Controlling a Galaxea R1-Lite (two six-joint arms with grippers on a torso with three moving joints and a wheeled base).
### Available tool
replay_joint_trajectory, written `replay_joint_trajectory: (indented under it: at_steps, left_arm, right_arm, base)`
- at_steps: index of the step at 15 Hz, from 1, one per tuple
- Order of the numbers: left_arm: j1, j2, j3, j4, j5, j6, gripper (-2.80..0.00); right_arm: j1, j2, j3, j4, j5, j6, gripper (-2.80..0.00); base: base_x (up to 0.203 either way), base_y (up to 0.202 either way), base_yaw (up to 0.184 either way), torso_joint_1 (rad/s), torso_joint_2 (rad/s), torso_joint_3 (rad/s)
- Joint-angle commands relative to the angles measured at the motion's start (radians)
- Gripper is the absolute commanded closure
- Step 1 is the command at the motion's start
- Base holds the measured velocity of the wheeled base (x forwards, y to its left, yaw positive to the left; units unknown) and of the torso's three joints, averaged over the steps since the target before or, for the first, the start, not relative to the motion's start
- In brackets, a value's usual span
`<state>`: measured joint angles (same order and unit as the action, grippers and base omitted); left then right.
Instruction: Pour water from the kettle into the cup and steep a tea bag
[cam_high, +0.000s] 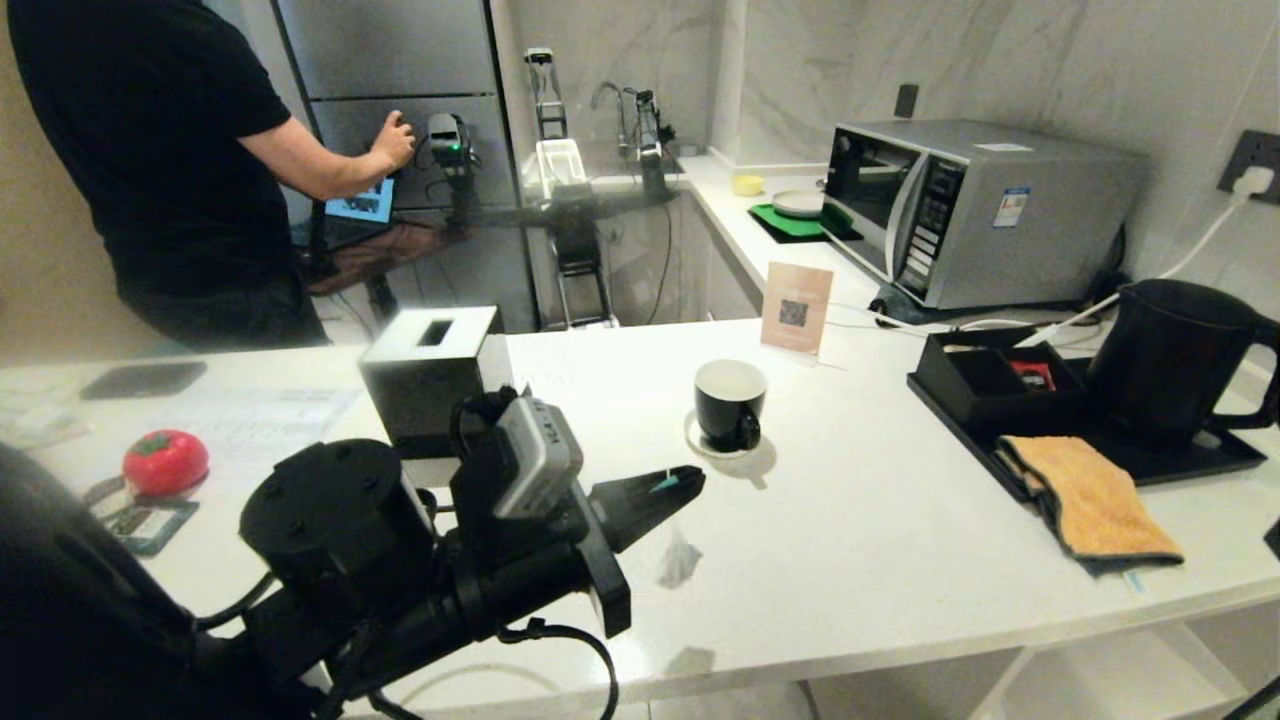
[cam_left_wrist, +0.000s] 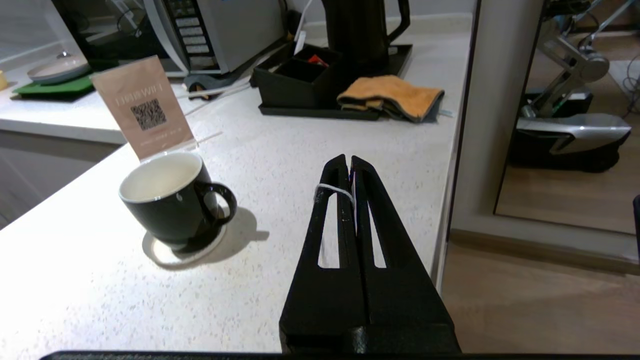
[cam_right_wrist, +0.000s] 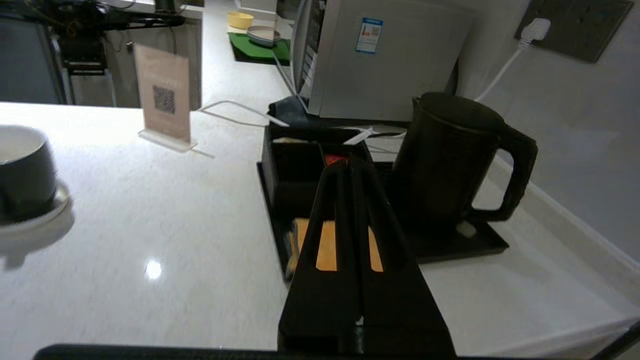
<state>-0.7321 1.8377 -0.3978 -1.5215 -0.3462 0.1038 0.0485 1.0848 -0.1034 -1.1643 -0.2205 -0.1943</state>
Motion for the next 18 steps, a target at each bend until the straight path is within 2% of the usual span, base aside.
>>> replay_joint_trajectory:
  at_steps: [1,3,6,10,12,14,18]
  left_arm:
    - [0.000,-0.001,0.008,-0.020,-0.002,0.000,0.00]
    - [0.000,-0.006,0.009,-0.020,-0.002,-0.003,0.00]
    - [-0.001,-0.017,0.040,-0.020,0.001,-0.007,0.00]
    - [0.003,-0.028,0.054,-0.022,0.006,-0.007,0.00]
    - [0.003,-0.029,0.053,-0.022,0.035,-0.009,0.00]
    - [0.003,-0.034,0.053,-0.021,0.038,-0.009,0.00]
    - [0.026,-0.020,0.045,-0.020,0.036,-0.006,0.00]
  right_arm:
    - [0.001,-0.122,0.073,-0.005,0.029,-0.001,0.00]
    - [0.001,-0.190,0.099,0.020,0.052,0.001,0.00]
    - [0.004,-0.341,0.103,0.175,0.068,0.002,0.00]
    - [0.006,-0.663,0.102,0.502,0.127,0.024,0.00]
    - [0.006,-0.796,0.103,0.662,0.152,0.033,0.00]
    - [0.007,-0.811,0.103,0.807,0.181,0.063,0.00]
    - [0.007,-0.809,0.103,0.936,0.189,0.115,0.00]
  base:
    - [0.000,0.000,0.000,0.000,0.00,0.000]
    - [0.000,0.000,0.000,0.000,0.00,0.000]
    - [0.000,0.000,0.000,0.000,0.00,0.000]
    - [0.000,0.000,0.000,0.000,0.00,0.000]
    - [0.000,0.000,0.000,0.000,0.00,0.000]
    - [0.000,0.000,0.000,0.000,0.00,0.000]
    - [0.000,0.000,0.000,0.000,0.00,0.000]
